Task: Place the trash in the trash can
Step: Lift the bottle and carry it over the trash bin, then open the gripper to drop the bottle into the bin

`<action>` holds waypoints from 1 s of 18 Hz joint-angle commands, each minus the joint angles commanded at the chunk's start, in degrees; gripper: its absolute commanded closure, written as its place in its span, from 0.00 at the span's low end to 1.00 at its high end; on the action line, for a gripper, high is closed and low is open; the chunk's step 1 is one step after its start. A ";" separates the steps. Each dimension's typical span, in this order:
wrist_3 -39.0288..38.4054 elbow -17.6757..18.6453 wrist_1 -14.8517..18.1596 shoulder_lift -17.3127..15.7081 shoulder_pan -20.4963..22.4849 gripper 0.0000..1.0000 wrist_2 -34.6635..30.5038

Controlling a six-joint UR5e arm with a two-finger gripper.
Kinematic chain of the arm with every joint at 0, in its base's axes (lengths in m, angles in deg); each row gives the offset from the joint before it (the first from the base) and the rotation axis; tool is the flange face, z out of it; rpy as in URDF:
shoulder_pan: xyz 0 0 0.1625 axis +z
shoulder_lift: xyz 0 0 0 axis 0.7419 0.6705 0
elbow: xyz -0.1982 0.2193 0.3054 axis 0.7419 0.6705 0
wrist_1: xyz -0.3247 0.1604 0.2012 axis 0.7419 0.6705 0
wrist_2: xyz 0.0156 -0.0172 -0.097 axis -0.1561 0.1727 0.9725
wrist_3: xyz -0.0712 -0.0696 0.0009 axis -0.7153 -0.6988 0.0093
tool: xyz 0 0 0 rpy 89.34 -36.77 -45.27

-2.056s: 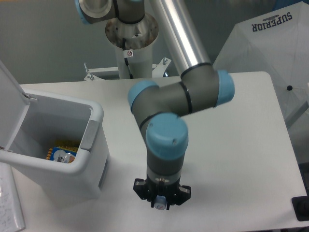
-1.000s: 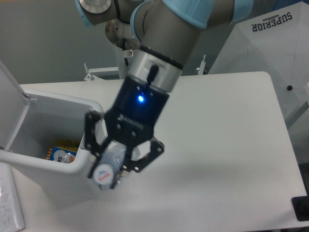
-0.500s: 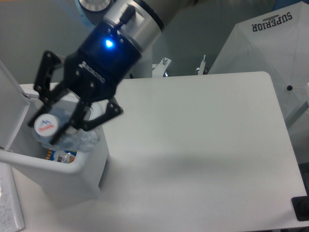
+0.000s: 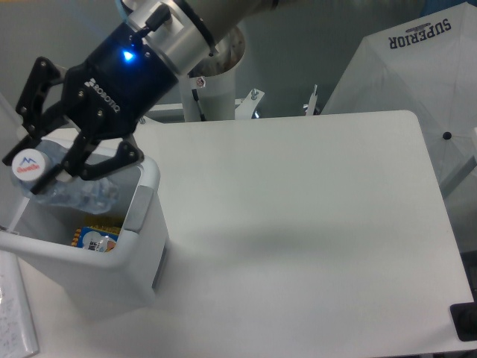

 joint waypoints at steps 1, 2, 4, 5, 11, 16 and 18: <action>0.09 0.26 0.00 0.17 -0.61 0.91 0.00; 0.17 0.61 -0.17 0.52 -0.71 0.91 -0.09; 1.48 1.40 -0.79 1.31 -0.71 0.88 -0.09; 2.45 1.67 -0.70 1.49 -0.79 0.84 -0.09; 6.58 6.49 -0.79 1.06 -0.71 0.22 -0.17; 10.46 9.49 -0.70 0.44 0.25 0.01 -0.61; 10.46 9.32 -0.70 0.44 2.18 0.00 -0.70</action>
